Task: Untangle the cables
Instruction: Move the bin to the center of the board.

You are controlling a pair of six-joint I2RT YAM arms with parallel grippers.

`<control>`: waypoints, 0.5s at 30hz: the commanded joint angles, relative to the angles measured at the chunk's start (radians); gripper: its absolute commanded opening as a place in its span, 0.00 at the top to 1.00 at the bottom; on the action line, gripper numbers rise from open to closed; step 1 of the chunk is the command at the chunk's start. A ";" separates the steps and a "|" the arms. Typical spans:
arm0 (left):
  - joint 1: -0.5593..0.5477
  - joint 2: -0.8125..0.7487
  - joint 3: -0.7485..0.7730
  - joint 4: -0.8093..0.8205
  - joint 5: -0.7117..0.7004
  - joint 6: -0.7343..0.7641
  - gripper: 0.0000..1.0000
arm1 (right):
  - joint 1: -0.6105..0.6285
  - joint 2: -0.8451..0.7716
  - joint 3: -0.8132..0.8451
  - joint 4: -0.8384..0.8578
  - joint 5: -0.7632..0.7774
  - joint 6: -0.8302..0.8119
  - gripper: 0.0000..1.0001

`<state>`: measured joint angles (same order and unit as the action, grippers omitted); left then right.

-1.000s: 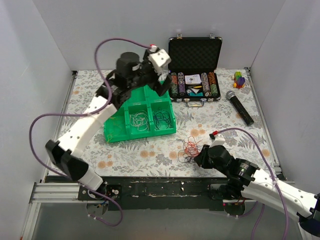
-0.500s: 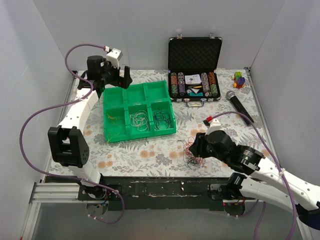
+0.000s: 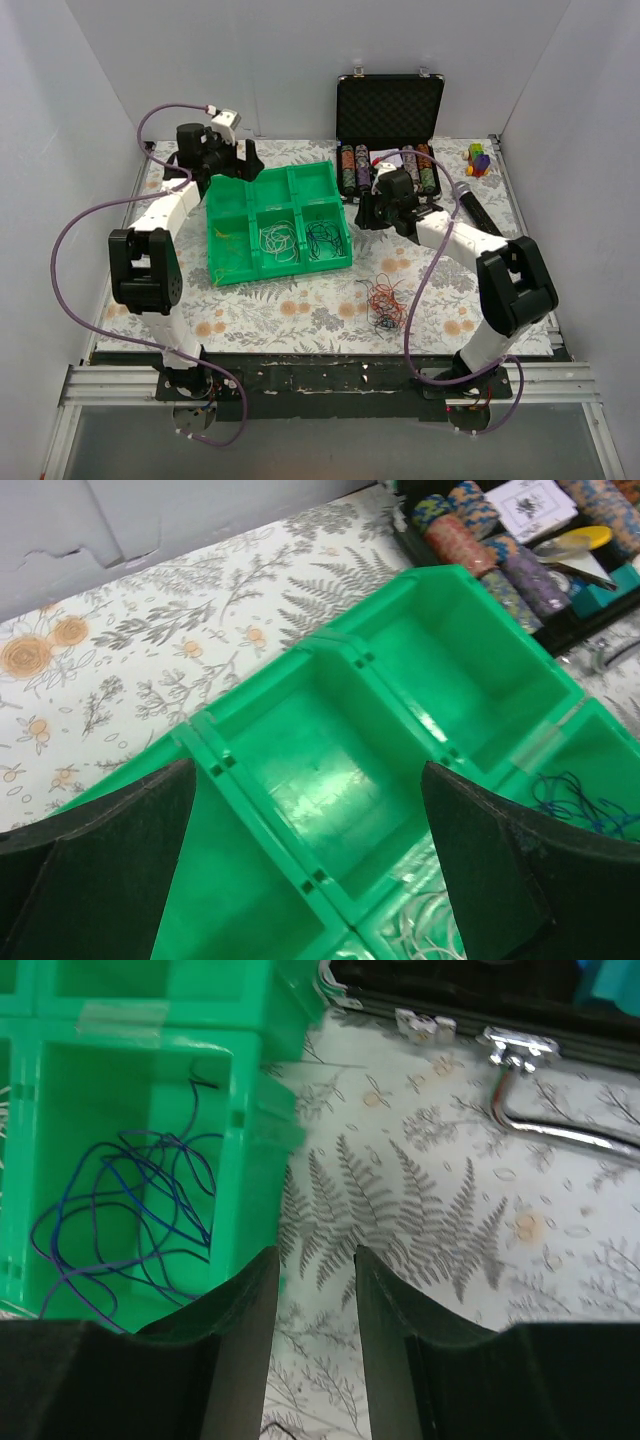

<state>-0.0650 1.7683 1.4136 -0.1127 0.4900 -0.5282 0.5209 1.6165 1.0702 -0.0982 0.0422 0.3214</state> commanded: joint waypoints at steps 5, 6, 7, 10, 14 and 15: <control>0.103 0.025 -0.096 0.214 0.022 0.030 0.04 | -0.096 0.089 0.099 0.212 -0.315 -0.035 0.48; 0.116 0.034 -0.102 0.231 0.018 0.016 0.04 | -0.102 0.101 0.114 0.210 -0.338 -0.039 0.47; 0.126 0.045 -0.105 0.241 0.010 -0.010 0.04 | -0.101 0.115 0.126 0.212 -0.353 -0.042 0.46; 0.148 0.071 -0.116 0.286 0.012 -0.056 0.06 | -0.101 0.143 0.149 0.232 -0.386 -0.035 0.46; 0.162 0.100 -0.093 0.281 0.036 -0.046 0.06 | -0.101 0.174 0.149 0.259 -0.406 -0.016 0.46; 0.165 0.100 -0.094 0.286 0.036 -0.046 0.06 | -0.099 0.177 0.149 0.264 -0.413 -0.013 0.46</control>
<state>0.0887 1.8530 1.3010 0.1265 0.5068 -0.5663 0.4145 1.7714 1.1893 0.1078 -0.3000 0.2989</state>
